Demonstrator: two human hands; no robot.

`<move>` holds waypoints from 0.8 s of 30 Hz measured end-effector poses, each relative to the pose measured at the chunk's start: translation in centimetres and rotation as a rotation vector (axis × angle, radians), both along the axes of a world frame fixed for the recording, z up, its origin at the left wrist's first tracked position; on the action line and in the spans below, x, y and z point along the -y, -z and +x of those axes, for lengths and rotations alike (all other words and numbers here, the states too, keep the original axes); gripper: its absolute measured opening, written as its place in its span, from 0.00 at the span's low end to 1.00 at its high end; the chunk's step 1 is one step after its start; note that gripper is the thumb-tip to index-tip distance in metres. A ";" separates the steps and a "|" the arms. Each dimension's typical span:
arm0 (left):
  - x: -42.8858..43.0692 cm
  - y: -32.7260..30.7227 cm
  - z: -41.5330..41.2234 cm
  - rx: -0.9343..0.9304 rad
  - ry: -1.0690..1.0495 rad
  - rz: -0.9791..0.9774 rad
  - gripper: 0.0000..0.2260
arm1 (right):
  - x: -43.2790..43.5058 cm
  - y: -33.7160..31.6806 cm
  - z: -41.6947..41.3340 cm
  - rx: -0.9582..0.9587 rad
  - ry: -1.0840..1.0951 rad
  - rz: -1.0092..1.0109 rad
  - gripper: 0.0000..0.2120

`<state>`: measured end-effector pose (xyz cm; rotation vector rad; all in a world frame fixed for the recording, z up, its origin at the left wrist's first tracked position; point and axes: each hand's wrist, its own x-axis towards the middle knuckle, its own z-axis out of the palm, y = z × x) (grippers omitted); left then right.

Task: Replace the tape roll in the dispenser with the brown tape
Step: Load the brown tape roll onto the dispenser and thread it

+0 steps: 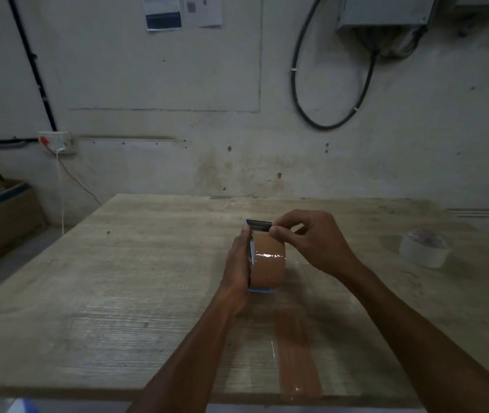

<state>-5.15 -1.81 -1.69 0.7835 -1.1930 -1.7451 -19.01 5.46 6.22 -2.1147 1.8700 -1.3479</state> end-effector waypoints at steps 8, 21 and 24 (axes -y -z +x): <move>-0.3 -0.1 0.2 -0.065 0.124 0.077 0.46 | -0.2 0.8 0.1 -0.057 0.055 -0.152 0.02; -0.9 -1.7 0.4 0.024 0.144 -0.082 0.54 | 0.3 1.5 -0.2 -0.028 0.082 -0.120 0.04; -1.0 -1.5 0.6 -0.005 0.165 -0.057 0.47 | 0.5 1.7 0.0 0.005 0.086 -0.151 0.05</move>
